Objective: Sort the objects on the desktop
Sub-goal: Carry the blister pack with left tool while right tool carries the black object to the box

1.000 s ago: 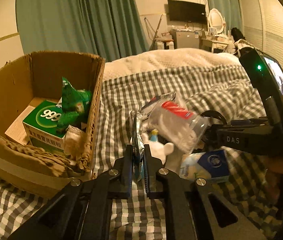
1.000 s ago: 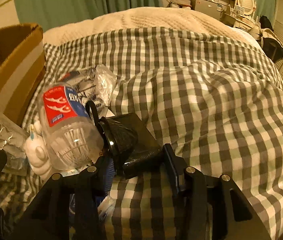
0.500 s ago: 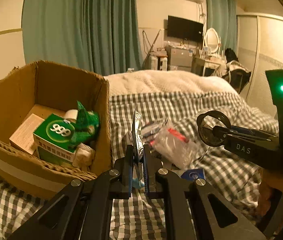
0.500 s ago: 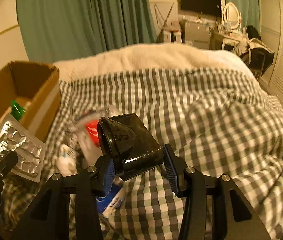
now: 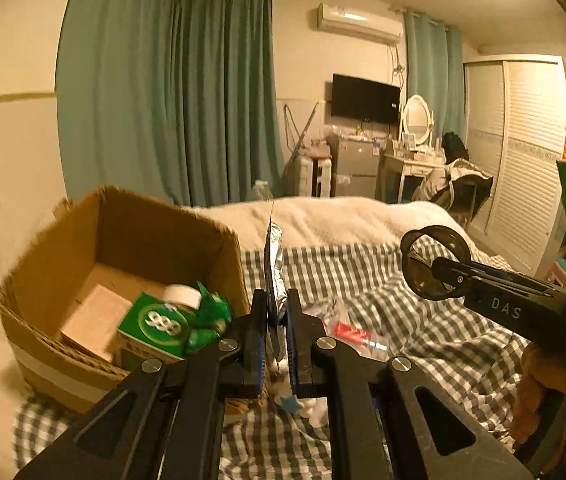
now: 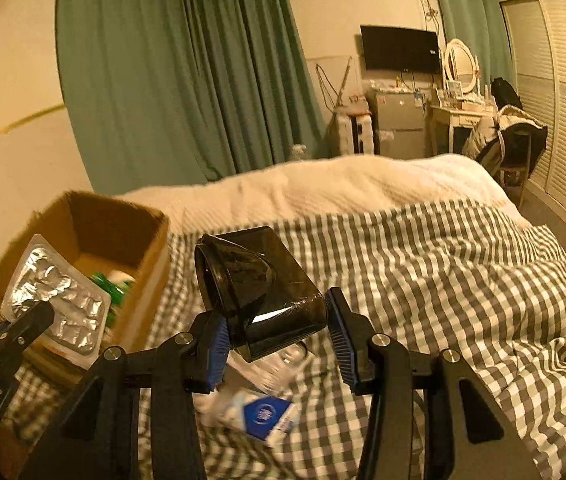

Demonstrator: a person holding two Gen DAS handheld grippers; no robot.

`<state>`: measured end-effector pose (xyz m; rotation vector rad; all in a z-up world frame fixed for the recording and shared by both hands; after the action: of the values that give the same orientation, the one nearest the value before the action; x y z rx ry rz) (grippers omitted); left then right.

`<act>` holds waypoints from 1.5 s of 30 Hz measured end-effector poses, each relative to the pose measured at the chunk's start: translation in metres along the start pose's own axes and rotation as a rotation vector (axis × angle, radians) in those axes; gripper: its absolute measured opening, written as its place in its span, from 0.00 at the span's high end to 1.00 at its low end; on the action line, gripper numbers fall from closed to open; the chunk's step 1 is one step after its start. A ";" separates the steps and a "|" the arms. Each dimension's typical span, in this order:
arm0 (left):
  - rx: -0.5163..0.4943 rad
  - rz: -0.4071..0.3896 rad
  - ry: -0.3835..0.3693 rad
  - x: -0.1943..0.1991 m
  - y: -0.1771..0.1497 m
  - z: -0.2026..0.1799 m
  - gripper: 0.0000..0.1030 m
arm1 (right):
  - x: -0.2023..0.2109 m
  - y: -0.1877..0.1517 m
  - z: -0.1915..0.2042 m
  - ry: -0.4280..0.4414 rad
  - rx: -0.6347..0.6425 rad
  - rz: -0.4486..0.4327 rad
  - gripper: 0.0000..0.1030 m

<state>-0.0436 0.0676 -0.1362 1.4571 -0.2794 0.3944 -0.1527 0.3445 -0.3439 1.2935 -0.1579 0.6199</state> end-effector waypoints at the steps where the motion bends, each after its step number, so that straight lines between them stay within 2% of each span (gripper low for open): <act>1: -0.002 -0.007 -0.011 0.003 0.003 0.001 0.92 | 0.003 0.004 0.005 0.008 0.003 -0.012 0.57; 10: -0.009 -0.075 0.006 0.023 0.024 0.012 0.92 | 0.039 0.031 0.038 0.079 0.020 -0.115 0.57; 18: -0.008 -0.116 0.108 0.023 0.032 0.041 0.92 | 0.045 0.042 0.065 0.131 0.027 -0.142 0.57; 25: 0.022 -0.127 0.193 0.016 0.037 0.077 0.92 | 0.028 0.042 0.102 0.178 0.077 -0.129 0.57; 32: 0.072 -0.103 0.270 0.002 0.038 0.123 0.92 | 0.009 0.036 0.141 0.228 0.133 -0.104 0.57; 36: 0.108 -0.081 0.277 -0.003 0.034 0.137 0.92 | -0.005 0.031 0.157 0.244 0.151 -0.084 0.57; 45: 0.070 -0.041 0.252 -0.027 0.039 0.134 0.92 | -0.042 0.029 0.172 0.283 0.150 -0.035 0.57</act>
<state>-0.0772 -0.0655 -0.0992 1.4614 -0.0340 0.5532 -0.1633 0.1738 -0.2887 1.3344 0.1469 0.7888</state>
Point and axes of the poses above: each gripper's, at about its wrist camera, not at the fingertips, and x roughly against the way its jaws point, z to its left, y to its top, the point moved 3 cm from there along -x, roughly the way its jaws point, and after that the axes turned 14 degrees about y, right-handed, at the moved point
